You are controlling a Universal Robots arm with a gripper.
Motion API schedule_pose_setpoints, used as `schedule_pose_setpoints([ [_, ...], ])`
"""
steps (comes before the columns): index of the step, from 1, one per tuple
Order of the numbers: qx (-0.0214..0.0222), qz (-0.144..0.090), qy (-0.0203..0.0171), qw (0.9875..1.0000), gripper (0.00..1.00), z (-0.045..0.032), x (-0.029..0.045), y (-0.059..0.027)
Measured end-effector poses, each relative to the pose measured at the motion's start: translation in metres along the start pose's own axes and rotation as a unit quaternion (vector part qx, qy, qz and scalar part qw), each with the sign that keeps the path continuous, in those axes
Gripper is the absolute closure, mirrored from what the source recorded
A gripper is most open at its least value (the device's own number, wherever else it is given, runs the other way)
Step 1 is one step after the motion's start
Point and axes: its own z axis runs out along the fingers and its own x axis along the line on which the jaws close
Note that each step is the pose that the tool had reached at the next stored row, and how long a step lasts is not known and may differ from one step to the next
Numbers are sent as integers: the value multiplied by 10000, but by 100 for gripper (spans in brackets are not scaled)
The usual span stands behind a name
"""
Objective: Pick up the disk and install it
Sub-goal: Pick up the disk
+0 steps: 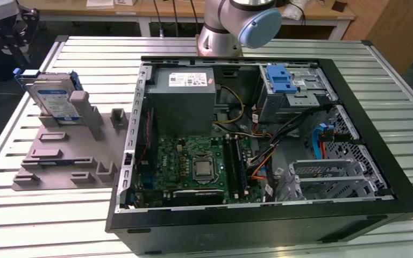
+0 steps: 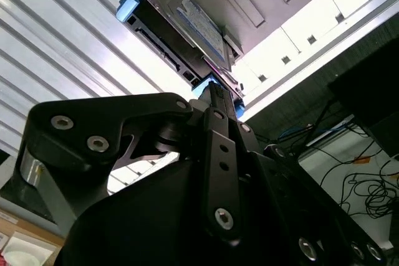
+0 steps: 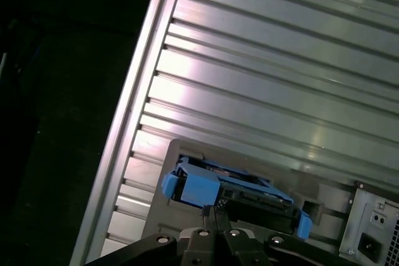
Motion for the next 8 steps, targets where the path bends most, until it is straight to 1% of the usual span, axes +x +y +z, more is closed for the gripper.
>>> schedule_pose_setpoints([
  [8, -2, -149, 6, 9999, 89, 0, 0, 0],
])
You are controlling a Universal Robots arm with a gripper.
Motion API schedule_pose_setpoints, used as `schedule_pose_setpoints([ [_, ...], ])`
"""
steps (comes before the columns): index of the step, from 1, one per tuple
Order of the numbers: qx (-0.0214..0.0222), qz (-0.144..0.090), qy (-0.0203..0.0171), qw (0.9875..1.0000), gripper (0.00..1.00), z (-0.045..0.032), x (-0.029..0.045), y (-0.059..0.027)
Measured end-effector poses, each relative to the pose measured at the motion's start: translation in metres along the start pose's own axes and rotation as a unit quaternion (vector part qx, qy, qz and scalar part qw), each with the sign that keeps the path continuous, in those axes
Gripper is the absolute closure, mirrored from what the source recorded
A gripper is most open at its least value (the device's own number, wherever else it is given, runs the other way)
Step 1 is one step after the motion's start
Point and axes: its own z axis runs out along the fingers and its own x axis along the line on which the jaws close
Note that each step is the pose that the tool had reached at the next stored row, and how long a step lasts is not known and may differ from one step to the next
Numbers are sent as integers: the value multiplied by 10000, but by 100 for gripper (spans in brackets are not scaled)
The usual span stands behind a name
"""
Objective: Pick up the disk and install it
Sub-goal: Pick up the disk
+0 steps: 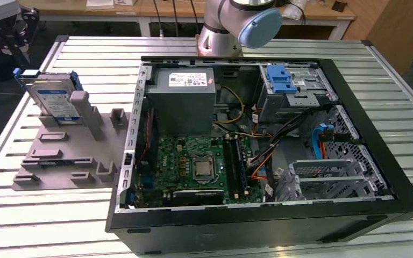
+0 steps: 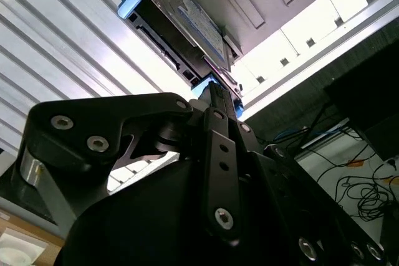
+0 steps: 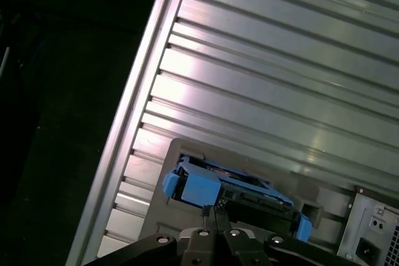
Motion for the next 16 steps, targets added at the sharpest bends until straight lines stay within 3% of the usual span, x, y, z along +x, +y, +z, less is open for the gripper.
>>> schedule_pose_setpoints([
  [16, -4, -316, 13, 9995, 89, 0, 0, 0],
])
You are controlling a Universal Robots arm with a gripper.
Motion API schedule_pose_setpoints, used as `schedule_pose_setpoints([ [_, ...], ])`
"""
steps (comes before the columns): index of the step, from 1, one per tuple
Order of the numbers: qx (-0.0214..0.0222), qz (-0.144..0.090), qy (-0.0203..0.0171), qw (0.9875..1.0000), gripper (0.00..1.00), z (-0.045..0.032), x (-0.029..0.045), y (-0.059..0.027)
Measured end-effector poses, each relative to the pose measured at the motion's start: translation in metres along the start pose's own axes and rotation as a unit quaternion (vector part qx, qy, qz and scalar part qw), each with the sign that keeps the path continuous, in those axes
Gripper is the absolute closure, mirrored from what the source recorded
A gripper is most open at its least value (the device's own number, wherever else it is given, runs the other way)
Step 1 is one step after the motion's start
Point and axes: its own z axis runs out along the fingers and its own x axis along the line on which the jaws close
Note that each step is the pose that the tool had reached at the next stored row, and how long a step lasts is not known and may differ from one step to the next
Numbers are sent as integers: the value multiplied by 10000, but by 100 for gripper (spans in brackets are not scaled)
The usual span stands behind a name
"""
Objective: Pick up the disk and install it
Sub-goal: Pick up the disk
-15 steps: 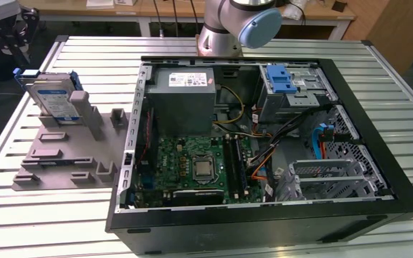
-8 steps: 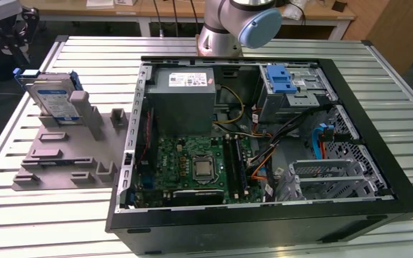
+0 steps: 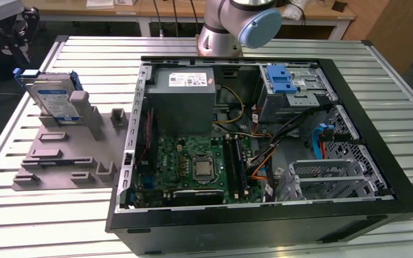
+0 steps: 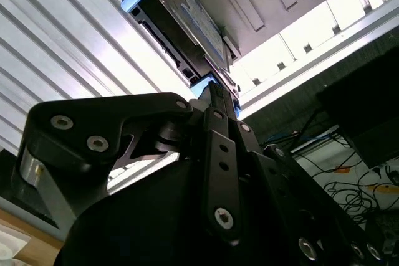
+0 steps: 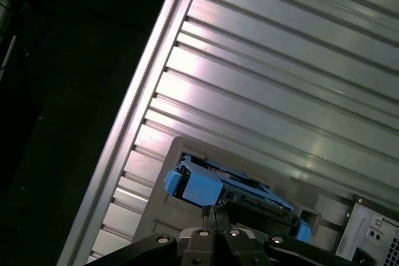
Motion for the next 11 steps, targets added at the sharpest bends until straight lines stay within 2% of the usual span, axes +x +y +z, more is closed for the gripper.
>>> schedule_pose_setpoints([
  [11, -4, -280, 12, 9996, 89, 0, 1, 0],
])
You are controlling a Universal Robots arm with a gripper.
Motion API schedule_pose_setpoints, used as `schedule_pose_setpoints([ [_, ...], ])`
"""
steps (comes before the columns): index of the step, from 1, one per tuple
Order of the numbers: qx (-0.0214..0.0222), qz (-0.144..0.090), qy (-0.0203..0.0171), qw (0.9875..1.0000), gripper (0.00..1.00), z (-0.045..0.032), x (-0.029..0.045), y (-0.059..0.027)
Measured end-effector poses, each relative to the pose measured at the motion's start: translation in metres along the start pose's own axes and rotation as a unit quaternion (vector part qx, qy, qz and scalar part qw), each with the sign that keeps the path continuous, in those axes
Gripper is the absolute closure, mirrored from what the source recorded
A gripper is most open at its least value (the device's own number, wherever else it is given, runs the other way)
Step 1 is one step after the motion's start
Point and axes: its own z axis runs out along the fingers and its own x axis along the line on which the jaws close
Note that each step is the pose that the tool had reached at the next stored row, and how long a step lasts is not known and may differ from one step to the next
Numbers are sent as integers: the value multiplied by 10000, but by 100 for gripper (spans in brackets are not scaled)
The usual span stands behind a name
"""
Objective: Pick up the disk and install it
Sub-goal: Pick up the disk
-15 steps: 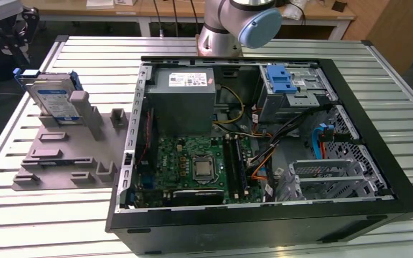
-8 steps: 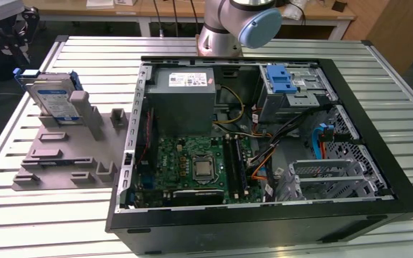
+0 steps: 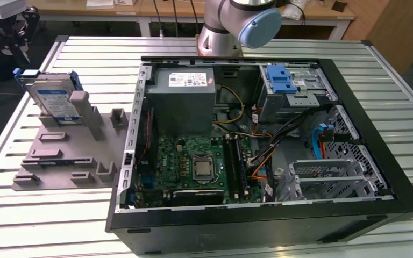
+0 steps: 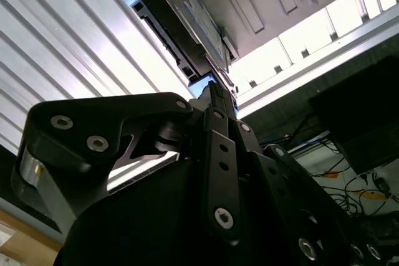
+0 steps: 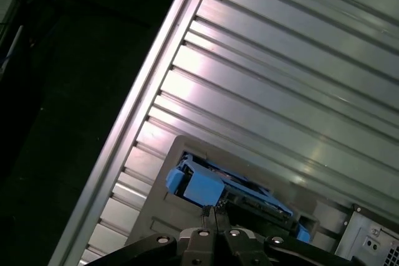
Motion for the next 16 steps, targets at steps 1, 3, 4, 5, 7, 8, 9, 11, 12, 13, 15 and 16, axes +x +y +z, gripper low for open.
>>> schedule_pose_setpoints([
  [1, 0, -22, 1, 10000, 89, 0, 0, 0],
  [3, -1, -65, 2, 10000, 89, 0, 0, 0],
  [4, -1, -87, 3, 10000, 89, 0, 0, 0],
  [5, -1, -109, 4, 9999, 89, 0, 0, 0],
  [7, -2, -153, 6, 9999, 89, 0, 0, 0],
  [8, -2, -174, 7, 9998, 89, 0, 0, 0],
  [9, -2, -196, 8, 9998, 89, 0, 0, 0],
  [11, -3, -239, 10, 9997, 89, 0, 1, 0],
  [12, -3, -261, 11, 9997, 89, 0, 0, 0],
  [13, -4, -283, 12, 9996, 89, 0, 0, 0],
  [15, -4, -329, 13, 9995, 89, 0, 0, 0],
  [16, -4, -352, 14, 9994, 89, 0, 0, 0],
])
